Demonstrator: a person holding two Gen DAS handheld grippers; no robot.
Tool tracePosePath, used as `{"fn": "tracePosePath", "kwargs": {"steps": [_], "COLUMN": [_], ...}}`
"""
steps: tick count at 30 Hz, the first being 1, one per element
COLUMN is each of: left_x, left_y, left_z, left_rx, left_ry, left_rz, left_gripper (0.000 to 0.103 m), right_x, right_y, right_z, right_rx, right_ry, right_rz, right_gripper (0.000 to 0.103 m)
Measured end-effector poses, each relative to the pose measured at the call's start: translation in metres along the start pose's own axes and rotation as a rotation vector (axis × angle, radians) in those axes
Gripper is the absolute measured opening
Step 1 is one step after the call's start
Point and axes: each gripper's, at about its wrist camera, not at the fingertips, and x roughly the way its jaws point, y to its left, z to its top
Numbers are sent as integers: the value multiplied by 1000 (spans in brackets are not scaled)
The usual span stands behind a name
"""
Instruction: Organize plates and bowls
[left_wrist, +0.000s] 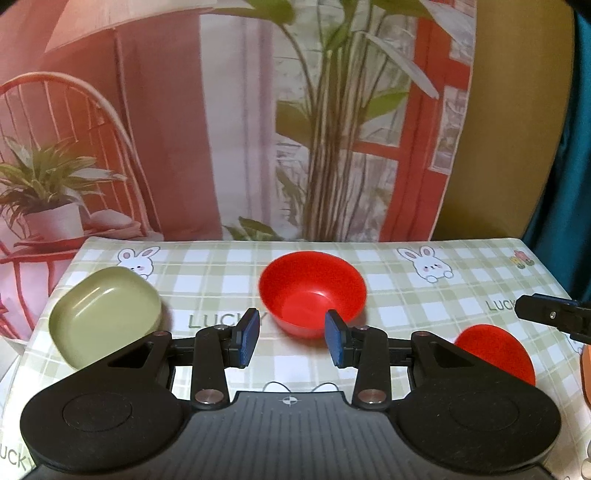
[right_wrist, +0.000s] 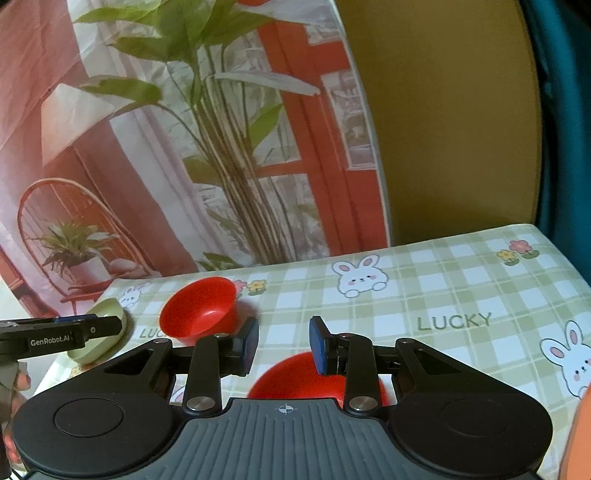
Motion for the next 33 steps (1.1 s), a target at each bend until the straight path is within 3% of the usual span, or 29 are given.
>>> {"fn": "tracePosePath", "kwargs": {"steps": [12, 26, 33], "left_x": [19, 81, 107], "left_y": [16, 26, 35], "left_z": [5, 7, 7], "left_rx": [-38, -99, -123], "left_ry": [-2, 48, 60], "left_rz": [-1, -9, -8], "left_gripper": [41, 41, 41], "right_x": [38, 111, 152], "right_y": [21, 42, 58], "right_z": [10, 24, 21], "right_rx": [-30, 11, 2], "right_ry": [55, 164, 223], "right_rz": [25, 69, 42], "right_gripper": [29, 29, 29]}}
